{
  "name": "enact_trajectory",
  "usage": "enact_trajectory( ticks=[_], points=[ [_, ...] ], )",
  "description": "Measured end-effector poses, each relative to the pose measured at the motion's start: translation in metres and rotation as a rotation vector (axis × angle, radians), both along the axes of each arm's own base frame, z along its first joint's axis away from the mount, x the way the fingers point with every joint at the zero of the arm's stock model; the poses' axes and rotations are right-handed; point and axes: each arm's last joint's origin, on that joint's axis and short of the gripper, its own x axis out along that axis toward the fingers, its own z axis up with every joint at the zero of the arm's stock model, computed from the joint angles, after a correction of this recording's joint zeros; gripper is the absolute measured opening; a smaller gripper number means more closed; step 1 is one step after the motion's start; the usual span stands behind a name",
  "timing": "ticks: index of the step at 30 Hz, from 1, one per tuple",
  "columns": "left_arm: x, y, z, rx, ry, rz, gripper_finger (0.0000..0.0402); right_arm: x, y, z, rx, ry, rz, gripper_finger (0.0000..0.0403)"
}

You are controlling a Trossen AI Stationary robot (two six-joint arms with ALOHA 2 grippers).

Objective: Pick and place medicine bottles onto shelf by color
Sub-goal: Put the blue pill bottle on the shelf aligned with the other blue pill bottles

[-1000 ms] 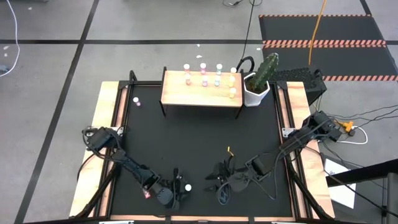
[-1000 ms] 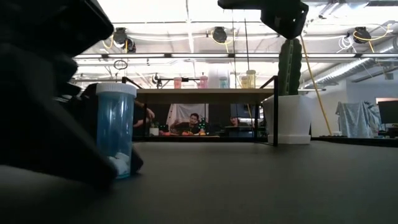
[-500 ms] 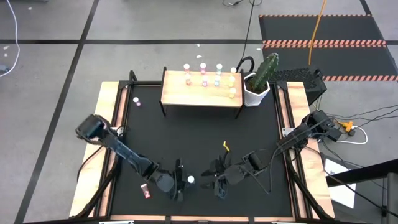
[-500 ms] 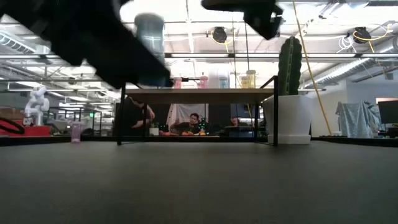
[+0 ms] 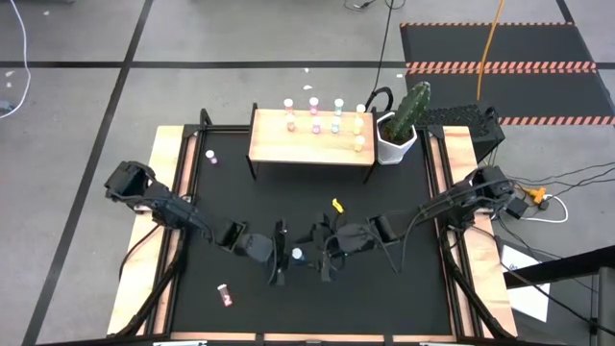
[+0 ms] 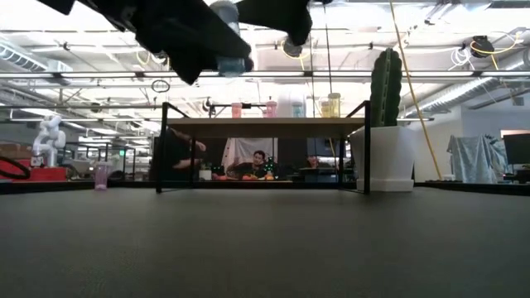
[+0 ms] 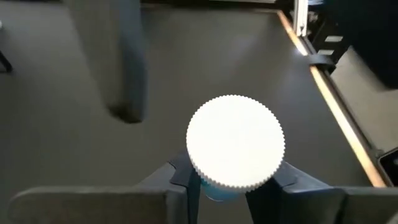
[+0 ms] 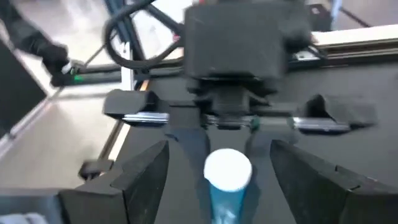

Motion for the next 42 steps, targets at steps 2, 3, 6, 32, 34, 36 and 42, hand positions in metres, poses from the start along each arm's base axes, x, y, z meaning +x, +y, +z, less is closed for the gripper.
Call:
enact_trajectory(
  ticks=[2,3,6,32,34,36,42],
  points=[
    [0.0,0.004,0.001,-0.004,0.008,0.002,0.0097,0.003,-0.006,0.003,-0.021,0.021,0.04,0.0274],
    [0.001,0.006,0.003,-0.008,0.001,0.008,0.01,0.005,-0.01,0.004,-0.031,0.039,0.056,0.0273],
    [0.002,0.011,0.003,-0.01,0.013,0.026,0.0101,0.009,-0.022,0.006,-0.051,0.078,0.079,0.0268],
    [0.007,0.031,0.006,-0.06,0.006,0.106,0.0102,0.012,-0.05,0.002,0.023,0.161,0.052,0.0134],
    [0.007,0.031,0.006,-0.079,0.009,0.114,0.0103,0.012,-0.05,0.002,0.033,0.163,0.047,0.0123],
    [0.007,0.031,0.006,-0.088,0.011,0.113,0.0108,0.012,-0.05,0.002,0.035,0.163,0.047,0.0117],
    [0.007,0.03,0.006,-0.136,0.018,0.136,0.0157,0.012,-0.049,0.002,0.064,0.169,0.033,0.012]
  ],
)
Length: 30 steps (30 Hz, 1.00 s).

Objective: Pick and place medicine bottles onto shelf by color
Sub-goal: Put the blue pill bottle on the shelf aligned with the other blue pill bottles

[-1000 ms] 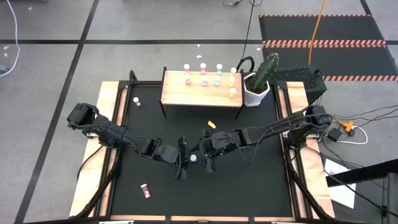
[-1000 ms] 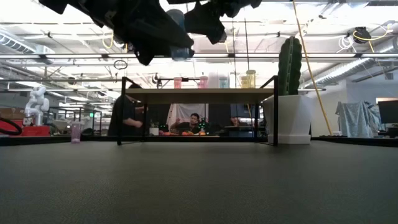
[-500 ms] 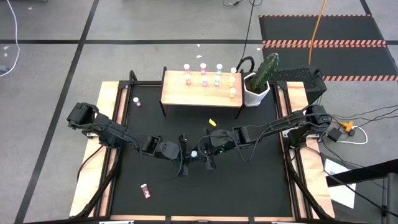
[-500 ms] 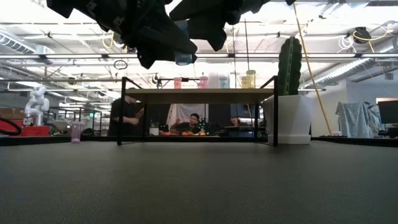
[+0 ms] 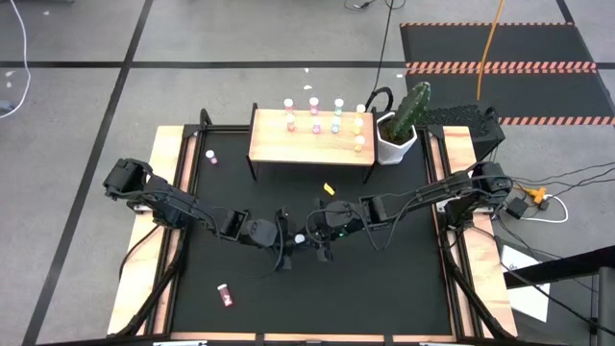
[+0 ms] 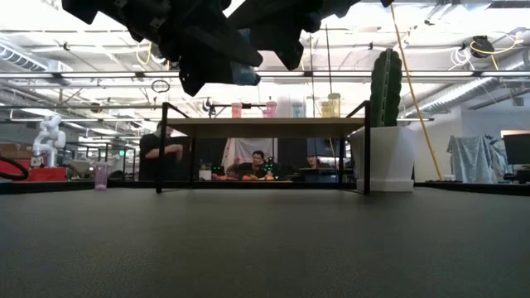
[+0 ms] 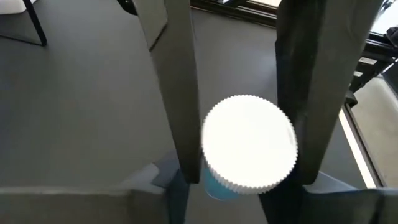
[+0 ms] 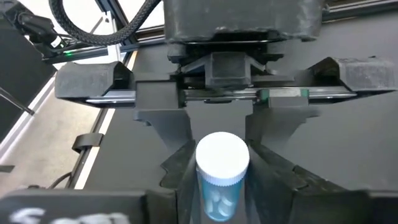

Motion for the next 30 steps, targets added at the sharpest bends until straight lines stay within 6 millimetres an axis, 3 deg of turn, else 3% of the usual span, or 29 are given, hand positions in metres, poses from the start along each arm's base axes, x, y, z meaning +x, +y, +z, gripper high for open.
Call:
enact_trajectory(
  ticks=[5,15,23,30],
  points=[
    [-0.006,-0.004,0.009,0.0,-0.012,-0.022,0.022,-0.001,-0.002,0.004,0.008,-0.01,-0.011,0.0123],
    [-0.035,0.01,0.031,-0.012,0.101,0.005,0.0311,-0.016,-0.027,0.041,-0.039,-0.123,-0.074,0.0122],
    [-0.043,0.026,0.04,-0.074,0.105,0.179,0.0321,-0.036,-0.079,0.079,-0.239,-0.244,-0.259,0.0124],
    [-0.047,0.039,0.036,-0.121,0.169,0.293,0.0321,-0.05,-0.146,0.087,-0.319,-0.242,-0.475,0.0125]
  ],
)
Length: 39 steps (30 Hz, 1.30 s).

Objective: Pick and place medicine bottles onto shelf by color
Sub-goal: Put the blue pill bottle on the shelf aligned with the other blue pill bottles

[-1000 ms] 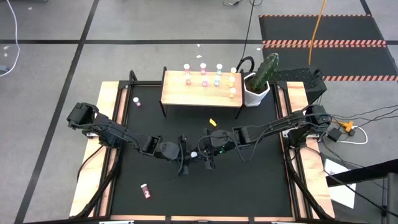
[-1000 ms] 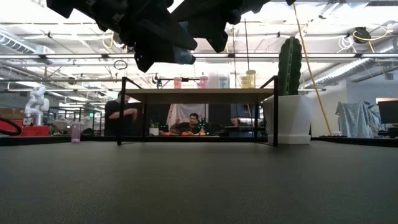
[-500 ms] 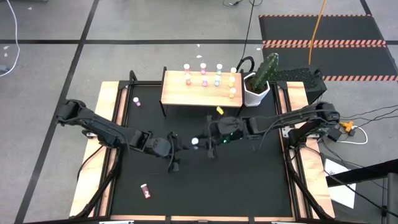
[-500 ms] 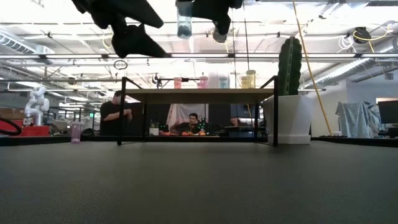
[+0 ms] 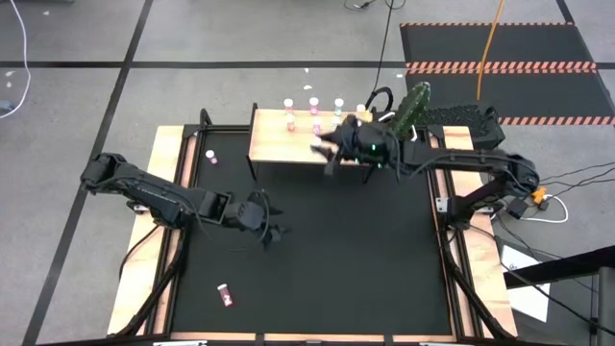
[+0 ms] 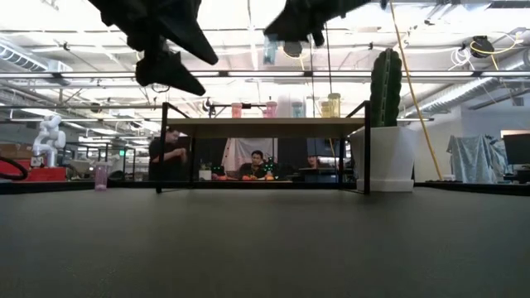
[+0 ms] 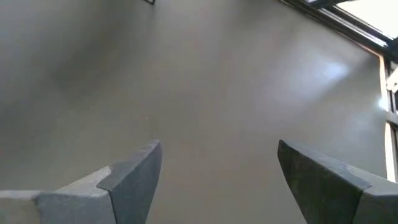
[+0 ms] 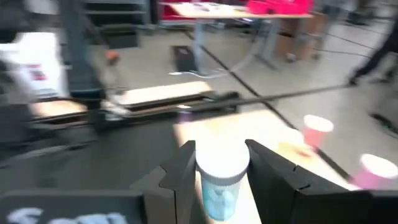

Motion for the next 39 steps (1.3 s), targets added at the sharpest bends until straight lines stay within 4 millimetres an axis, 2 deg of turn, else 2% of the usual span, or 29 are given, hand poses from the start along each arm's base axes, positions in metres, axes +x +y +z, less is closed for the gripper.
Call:
enact_trajectory(
  ticks=[5,10,16,27,39],
  points=[
    [0.0,0.003,-0.001,-0.029,0.009,0.037,0.0321,-0.009,-0.034,-0.006,-0.031,0.056,-0.171,0.0125],
    [0.0,0.004,-0.001,-0.072,0.006,0.078,0.0321,-0.022,-0.049,-0.022,-0.028,0.126,-0.212,0.0125],
    [-0.001,0.005,-0.002,-0.059,0.001,0.12,0.0321,-0.033,-0.058,-0.049,0.014,0.106,-0.139,0.0125],
    [0.001,0.016,-0.001,-0.026,-0.007,0.185,0.0321,-0.043,-0.064,-0.074,0.023,0.127,-0.148,0.0125],
    [0.002,0.025,-0.001,-0.03,-0.008,0.217,0.0321,-0.044,-0.065,-0.075,0.045,0.117,-0.134,0.0125]
  ],
)
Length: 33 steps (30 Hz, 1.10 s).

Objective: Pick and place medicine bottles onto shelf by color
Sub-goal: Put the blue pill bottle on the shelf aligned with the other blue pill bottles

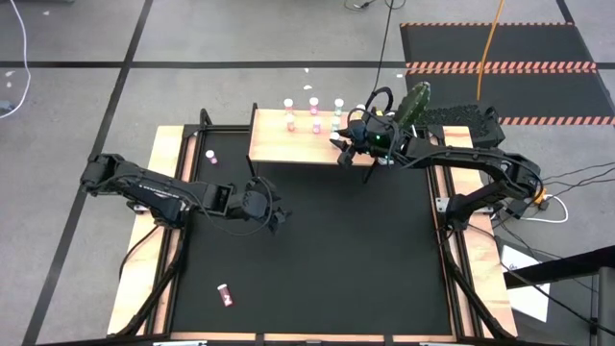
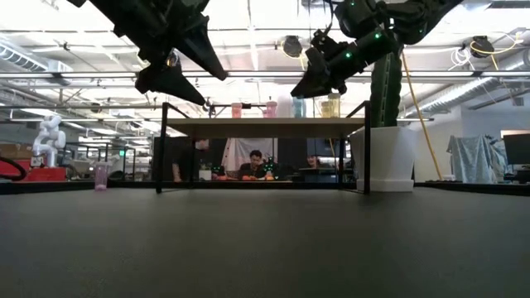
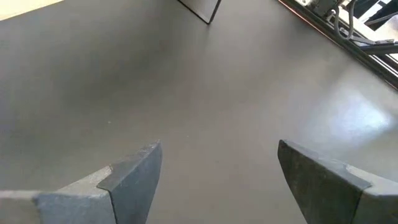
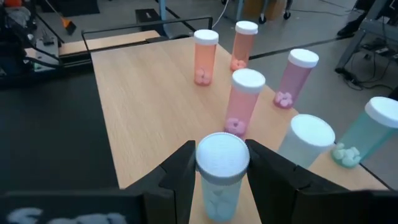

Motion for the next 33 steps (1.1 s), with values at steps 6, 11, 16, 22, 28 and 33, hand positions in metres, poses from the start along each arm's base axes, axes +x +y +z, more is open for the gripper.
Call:
enact_trajectory(
  ticks=[6,11,16,22,28,33],
  points=[
    [0.0001,0.0,0.0001,-0.002,-0.002,0.0,0.0321,-0.0027,-0.0045,-0.0009,0.011,0.006,-0.02,0.0125],
    [0.0003,-0.0002,0.0003,-0.018,-0.009,0.007,0.0321,-0.0045,-0.008,-0.0007,0.05,-0.016,-0.049,0.0128],
    [0.0023,-0.0019,0.0021,-0.062,-0.035,-0.023,0.0321,-0.0043,-0.0077,-0.0005,0.068,-0.024,-0.031,0.014],
    [0.0024,-0.0023,0.002,-0.073,-0.034,-0.033,0.0321,-0.0043,-0.0076,-0.0008,0.071,-0.022,-0.031,0.0153],
    [0.0024,-0.0039,0.0017,-0.108,-0.028,-0.072,0.0321,-0.0042,-0.0074,-0.0007,0.071,-0.023,-0.029,0.0162],
    [0.002,-0.005,0.0011,-0.141,-0.019,-0.094,0.0321,-0.0053,-0.0047,0.0018,0.062,-0.025,-0.02,0.0165]
  ],
)
